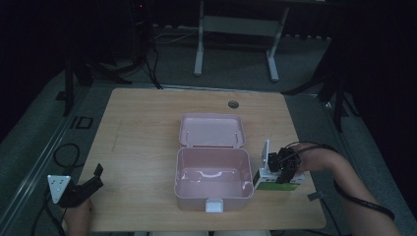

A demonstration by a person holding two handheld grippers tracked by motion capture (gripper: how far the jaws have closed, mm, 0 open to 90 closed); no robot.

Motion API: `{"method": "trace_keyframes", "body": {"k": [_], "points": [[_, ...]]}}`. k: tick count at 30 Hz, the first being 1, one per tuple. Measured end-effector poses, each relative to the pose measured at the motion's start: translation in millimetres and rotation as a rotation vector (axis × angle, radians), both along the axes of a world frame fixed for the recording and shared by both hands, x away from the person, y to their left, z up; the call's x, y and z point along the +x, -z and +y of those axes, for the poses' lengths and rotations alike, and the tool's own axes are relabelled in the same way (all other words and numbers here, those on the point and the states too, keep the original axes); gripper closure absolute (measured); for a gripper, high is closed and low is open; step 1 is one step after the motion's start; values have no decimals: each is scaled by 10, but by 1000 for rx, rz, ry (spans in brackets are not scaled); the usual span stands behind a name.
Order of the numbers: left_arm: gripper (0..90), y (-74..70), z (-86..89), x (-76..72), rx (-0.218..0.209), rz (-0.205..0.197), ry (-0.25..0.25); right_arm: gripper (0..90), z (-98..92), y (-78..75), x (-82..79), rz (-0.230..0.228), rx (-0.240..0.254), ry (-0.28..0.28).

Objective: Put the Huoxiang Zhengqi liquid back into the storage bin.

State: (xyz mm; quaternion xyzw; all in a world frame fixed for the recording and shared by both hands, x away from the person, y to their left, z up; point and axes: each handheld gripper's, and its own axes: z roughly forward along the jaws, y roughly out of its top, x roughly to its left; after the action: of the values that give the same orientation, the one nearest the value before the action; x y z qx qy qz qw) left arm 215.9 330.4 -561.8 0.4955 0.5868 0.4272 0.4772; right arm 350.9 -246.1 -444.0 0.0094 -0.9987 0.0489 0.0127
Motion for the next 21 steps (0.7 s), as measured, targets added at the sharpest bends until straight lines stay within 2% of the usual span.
{"method": "trace_keyframes", "body": {"k": [12,21], "points": [[29,6,-5,5,-1,-11,29,619,-32,-63,-150,2,-24,13],[30,13,-19,12,10,-16,51,619,18,-242,-217,-6,-32,22]]}}
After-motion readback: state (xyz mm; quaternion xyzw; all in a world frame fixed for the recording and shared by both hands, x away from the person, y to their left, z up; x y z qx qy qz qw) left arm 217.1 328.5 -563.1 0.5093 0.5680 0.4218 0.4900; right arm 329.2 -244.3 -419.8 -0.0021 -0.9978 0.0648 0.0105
